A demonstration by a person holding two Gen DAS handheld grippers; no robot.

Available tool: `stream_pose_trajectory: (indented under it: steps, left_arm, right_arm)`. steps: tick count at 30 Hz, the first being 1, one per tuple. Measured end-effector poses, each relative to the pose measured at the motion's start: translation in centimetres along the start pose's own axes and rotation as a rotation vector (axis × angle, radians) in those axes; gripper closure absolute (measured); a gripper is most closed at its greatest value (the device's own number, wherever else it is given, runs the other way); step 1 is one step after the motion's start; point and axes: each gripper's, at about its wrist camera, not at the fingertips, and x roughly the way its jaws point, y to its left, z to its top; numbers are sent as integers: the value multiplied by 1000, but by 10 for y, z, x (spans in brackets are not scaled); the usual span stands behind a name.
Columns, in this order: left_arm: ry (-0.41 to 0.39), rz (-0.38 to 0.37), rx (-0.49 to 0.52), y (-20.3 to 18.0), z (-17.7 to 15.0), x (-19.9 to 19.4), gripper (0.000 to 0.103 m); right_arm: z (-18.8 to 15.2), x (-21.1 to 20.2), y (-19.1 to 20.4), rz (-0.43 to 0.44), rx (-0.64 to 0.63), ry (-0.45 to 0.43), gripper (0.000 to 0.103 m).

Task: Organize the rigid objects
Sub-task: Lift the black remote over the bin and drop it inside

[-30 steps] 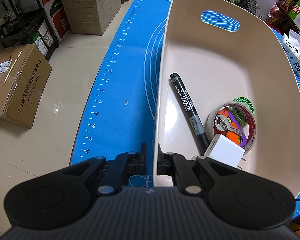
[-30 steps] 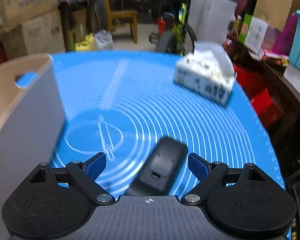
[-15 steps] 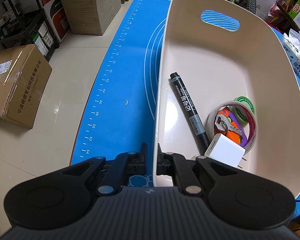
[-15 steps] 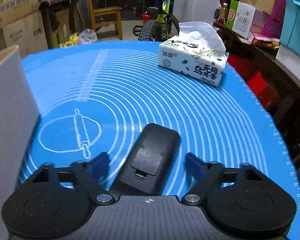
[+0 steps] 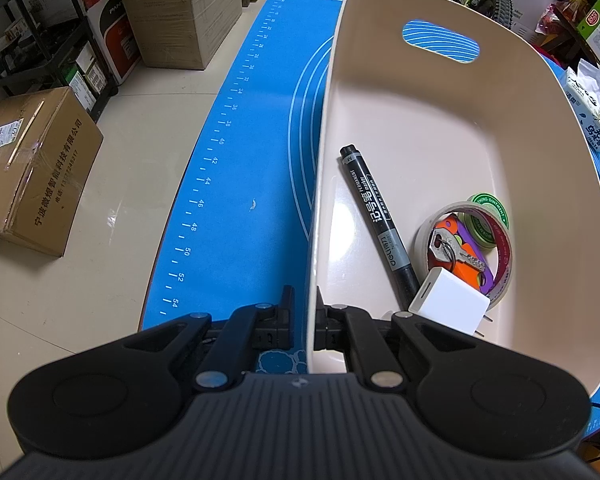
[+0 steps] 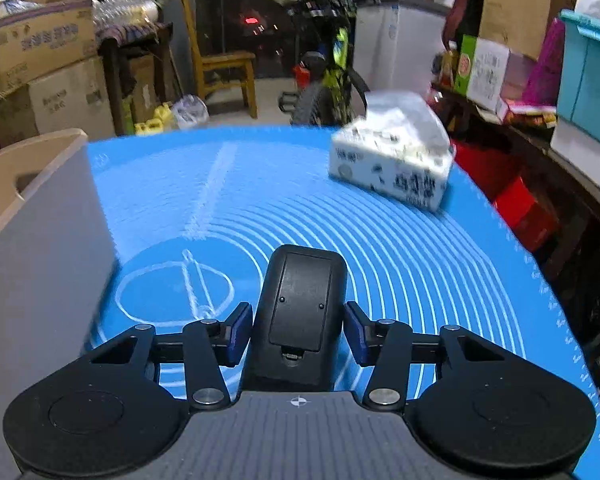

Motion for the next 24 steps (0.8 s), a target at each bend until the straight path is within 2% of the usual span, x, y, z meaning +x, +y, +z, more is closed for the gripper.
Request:
stream_pose_trajectory:
  steps: [14,20,24]
  left_arm:
    - [0,0,0,0,0,0,93]
    - [0,0,0,0,0,0,93]
    - [0,1,1,0,0,0,93]
  right_arm:
    - [45,-93,20,106,-45,-349,51]
    - [75,-134,43,209,-56,-472,51]
    - [87,-154,64,307,-78,-496,51]
